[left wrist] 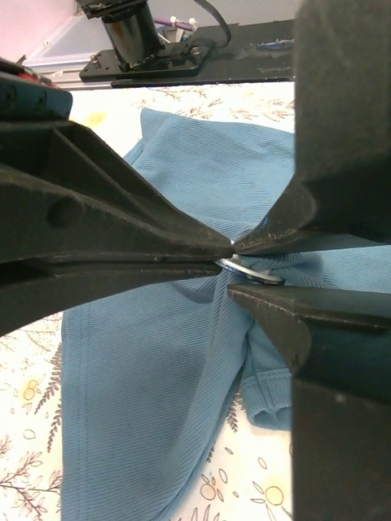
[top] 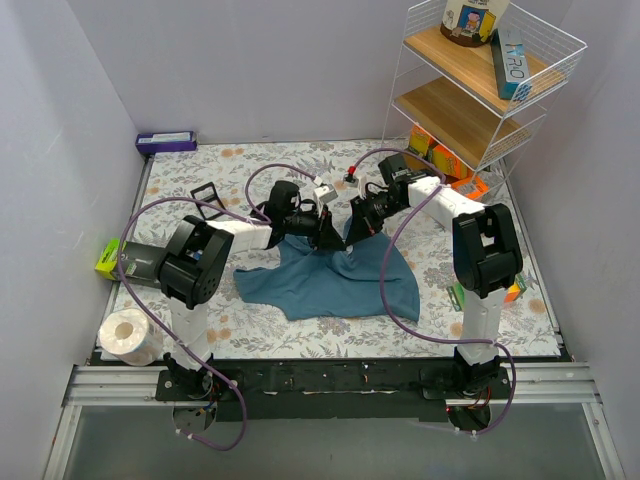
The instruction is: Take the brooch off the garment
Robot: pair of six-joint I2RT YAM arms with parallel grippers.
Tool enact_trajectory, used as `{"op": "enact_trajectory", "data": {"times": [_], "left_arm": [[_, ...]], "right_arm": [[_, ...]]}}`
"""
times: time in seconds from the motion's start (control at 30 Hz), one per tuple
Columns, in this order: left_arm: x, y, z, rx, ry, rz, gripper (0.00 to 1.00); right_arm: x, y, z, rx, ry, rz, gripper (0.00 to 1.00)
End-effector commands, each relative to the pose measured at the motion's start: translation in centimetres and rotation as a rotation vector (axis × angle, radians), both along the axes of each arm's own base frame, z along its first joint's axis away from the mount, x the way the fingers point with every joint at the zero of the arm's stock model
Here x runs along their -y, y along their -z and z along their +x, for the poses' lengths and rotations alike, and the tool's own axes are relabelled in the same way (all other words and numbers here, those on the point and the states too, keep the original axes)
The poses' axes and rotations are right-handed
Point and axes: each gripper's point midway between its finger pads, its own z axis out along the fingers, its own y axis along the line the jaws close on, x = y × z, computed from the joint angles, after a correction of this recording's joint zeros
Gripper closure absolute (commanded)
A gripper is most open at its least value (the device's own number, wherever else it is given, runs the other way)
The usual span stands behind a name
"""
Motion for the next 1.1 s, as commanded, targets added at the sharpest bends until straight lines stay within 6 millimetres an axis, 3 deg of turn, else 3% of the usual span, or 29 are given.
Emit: {"op": "enact_trajectory", "data": {"times": [0.0, 0.13, 0.17, 0.27, 0.37, 0.53, 1.07], "left_arm": [[0.5, -0.7, -0.2, 0.004, 0.047, -0.016, 0.91], [0.4, -0.6, -0.8, -0.028, 0.071, -0.017, 1.00], [0.4, -0.7, -0.9, -0.038, 0.071, -0.024, 1.00], [0.2, -1.3, -1.3, -0.058, 0.081, -0.064, 1.00], [-0.2, -2.3, -1.9, -0.107, 0.087, -0.114, 1.00], [-0.2, -2.9, -2.2, -0.134, 0.097, -0.140, 1.00], [-0.7, -3.4, -2.2, -0.159, 0.104, -0.169, 1.00]], "right_arm": [[-0.4, -2.8, 0.2, 0.056, -0.010, 0.039, 0.99], [-0.2, -3.3, 0.1, 0.069, -0.019, 0.051, 0.93], [-0.1, -3.5, 0.2, 0.077, -0.017, 0.055, 0.84], [0.5, -4.5, 0.7, 0.098, -0.014, 0.096, 0.71], [1.1, -4.8, 0.6, 0.126, -0.043, 0.134, 0.64], [1.2, -4.5, -0.9, 0.100, -0.097, 0.178, 0.60], [0.7, -3.3, -1.6, 0.083, -0.133, 0.199, 0.59]]}}
